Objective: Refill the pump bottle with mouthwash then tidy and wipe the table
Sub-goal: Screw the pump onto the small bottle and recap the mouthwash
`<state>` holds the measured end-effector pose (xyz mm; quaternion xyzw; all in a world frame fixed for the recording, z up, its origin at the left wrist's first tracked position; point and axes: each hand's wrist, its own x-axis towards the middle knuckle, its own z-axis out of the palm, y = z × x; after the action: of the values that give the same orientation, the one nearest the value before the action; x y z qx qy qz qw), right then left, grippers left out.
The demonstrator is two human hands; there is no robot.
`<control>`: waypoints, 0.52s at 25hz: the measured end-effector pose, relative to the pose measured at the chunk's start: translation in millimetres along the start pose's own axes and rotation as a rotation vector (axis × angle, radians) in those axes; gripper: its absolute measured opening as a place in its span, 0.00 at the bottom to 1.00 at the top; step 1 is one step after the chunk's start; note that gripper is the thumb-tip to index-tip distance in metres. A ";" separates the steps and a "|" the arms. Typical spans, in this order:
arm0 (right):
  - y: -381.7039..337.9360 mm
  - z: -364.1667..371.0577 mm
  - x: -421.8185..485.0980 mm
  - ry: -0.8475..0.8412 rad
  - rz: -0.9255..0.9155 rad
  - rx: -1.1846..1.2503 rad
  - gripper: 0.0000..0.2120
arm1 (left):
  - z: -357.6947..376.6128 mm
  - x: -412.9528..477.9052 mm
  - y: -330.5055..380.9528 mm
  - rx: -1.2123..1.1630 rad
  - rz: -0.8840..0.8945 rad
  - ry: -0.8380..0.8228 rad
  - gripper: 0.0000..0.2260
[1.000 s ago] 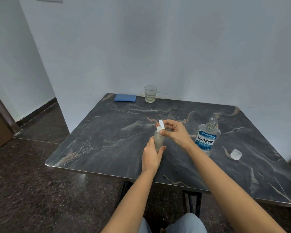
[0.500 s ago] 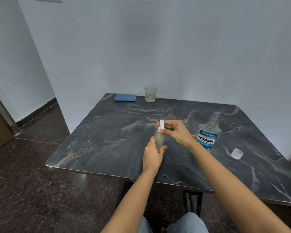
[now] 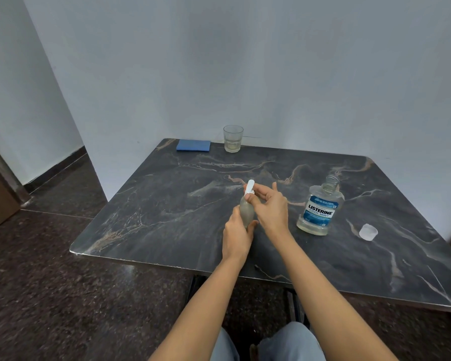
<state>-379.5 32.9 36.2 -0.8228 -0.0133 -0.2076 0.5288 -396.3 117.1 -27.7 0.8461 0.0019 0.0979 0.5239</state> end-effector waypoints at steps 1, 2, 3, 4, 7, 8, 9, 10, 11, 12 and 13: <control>-1.0 2.5 -2.0 0.034 0.006 -0.009 0.13 | -0.3 -0.8 0.1 -0.005 0.008 0.003 0.17; 0.5 5.2 -2.9 0.069 0.025 -0.022 0.13 | -0.3 -1.4 -0.3 -0.011 0.013 0.005 0.16; 1.0 7.5 -4.1 0.098 0.042 -0.047 0.13 | -0.3 -2.0 -0.7 -0.021 0.017 0.007 0.16; 0.9 9.3 -5.0 0.122 0.055 -0.082 0.13 | -0.2 -2.2 -0.9 -0.032 0.015 0.009 0.15; -3.3 11.8 -7.7 0.172 0.095 -0.167 0.12 | -0.5 -1.8 -0.3 -0.045 -0.003 0.017 0.14; -6.4 11.7 -9.0 0.183 0.114 -0.185 0.12 | -0.3 -1.5 -0.1 -0.041 -0.009 0.019 0.14; -8.9 11.7 -10.5 0.193 0.127 -0.202 0.12 | -0.2 -1.5 0.3 -0.035 -0.013 0.020 0.14; -9.5 12.3 -11.1 0.202 0.135 -0.220 0.12 | -0.3 -1.4 0.8 -0.025 -0.014 0.022 0.13; -10.3 12.9 -12.0 0.213 0.141 -0.234 0.13 | -0.2 -1.1 1.2 -0.012 -0.012 0.027 0.12; -11.9 13.3 -12.8 0.224 0.145 -0.240 0.13 | 0.4 -0.6 0.8 0.006 -0.008 0.033 0.11; -12.2 14.0 -13.4 0.234 0.150 -0.243 0.13 | 0.8 -0.1 0.3 0.030 0.003 0.041 0.11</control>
<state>-390.1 53.1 37.1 -0.8497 0.1347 -0.2620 0.4373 -396.3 116.2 -27.8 0.8516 0.0127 0.1160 0.5110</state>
